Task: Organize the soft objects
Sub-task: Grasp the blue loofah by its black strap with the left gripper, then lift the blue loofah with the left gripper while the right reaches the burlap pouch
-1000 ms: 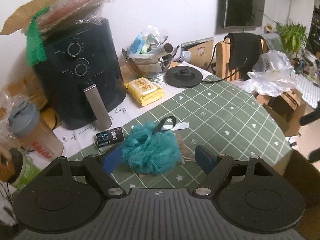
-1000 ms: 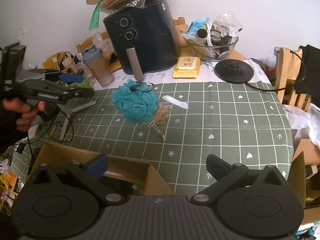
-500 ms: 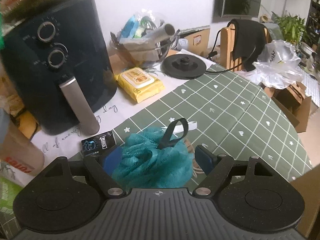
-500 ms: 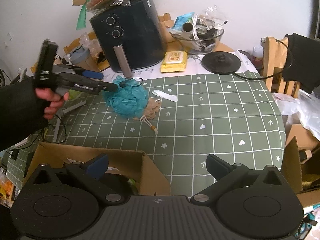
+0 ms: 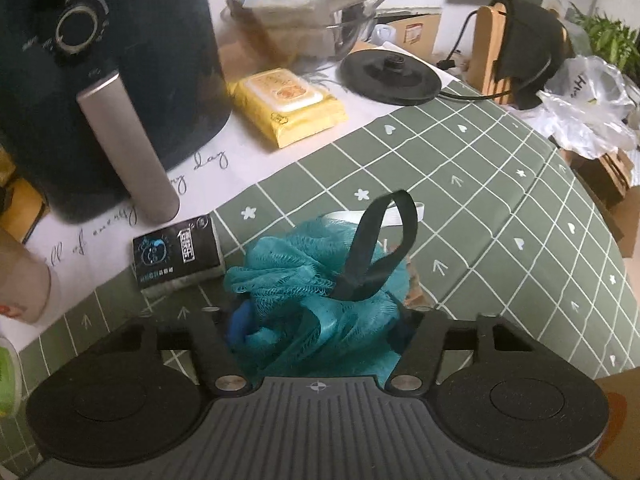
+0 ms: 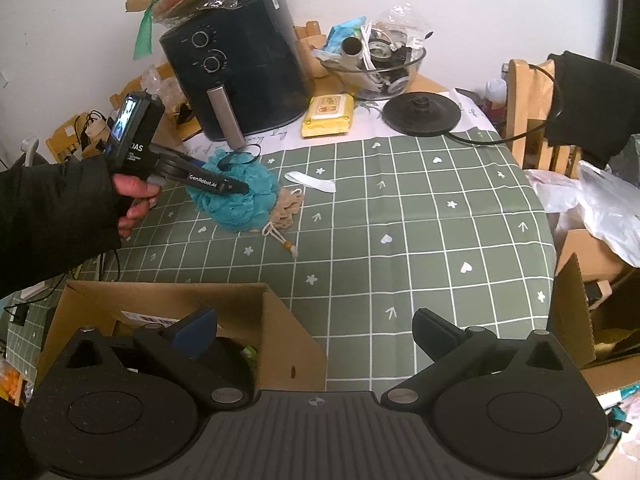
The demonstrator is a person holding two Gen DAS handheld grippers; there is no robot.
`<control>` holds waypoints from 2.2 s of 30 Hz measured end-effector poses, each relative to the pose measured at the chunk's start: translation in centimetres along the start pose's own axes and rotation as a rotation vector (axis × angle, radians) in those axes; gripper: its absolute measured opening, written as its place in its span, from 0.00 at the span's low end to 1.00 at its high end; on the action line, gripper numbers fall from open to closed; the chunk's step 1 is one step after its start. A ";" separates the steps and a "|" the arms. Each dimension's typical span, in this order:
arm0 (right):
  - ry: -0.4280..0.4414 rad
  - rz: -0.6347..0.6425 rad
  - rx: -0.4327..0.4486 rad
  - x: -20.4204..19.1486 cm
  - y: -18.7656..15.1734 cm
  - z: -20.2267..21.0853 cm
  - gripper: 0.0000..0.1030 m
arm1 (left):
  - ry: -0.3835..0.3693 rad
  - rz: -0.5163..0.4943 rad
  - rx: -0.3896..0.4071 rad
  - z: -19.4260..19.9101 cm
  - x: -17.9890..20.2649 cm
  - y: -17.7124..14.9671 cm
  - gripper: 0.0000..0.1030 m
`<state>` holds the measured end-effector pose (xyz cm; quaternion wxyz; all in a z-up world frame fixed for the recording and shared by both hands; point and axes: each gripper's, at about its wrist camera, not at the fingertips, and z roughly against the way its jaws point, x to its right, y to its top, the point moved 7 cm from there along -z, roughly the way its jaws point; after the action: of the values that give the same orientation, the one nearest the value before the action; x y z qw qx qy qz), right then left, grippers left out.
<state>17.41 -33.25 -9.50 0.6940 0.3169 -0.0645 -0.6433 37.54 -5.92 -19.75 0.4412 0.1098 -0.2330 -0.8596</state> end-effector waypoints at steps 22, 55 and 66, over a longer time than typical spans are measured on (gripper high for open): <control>0.028 0.026 0.013 0.7 1.3 0.1 1.00 | 0.049 0.097 0.147 7.7 -0.1 -0.3 0.29; 0.111 0.349 -0.063 -1.1 7.2 -8.7 1.00 | 0.070 0.317 0.385 23.2 2.3 -7.3 0.29; 0.188 0.474 -0.111 -3.4 8.4 -14.6 1.00 | 0.110 0.451 0.378 25.0 1.3 -11.0 0.29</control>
<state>31.31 -25.15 -15.57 0.8446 0.3125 -0.0368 -0.4331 19.09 6.15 -3.49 0.6047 0.1819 -0.3833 -0.6740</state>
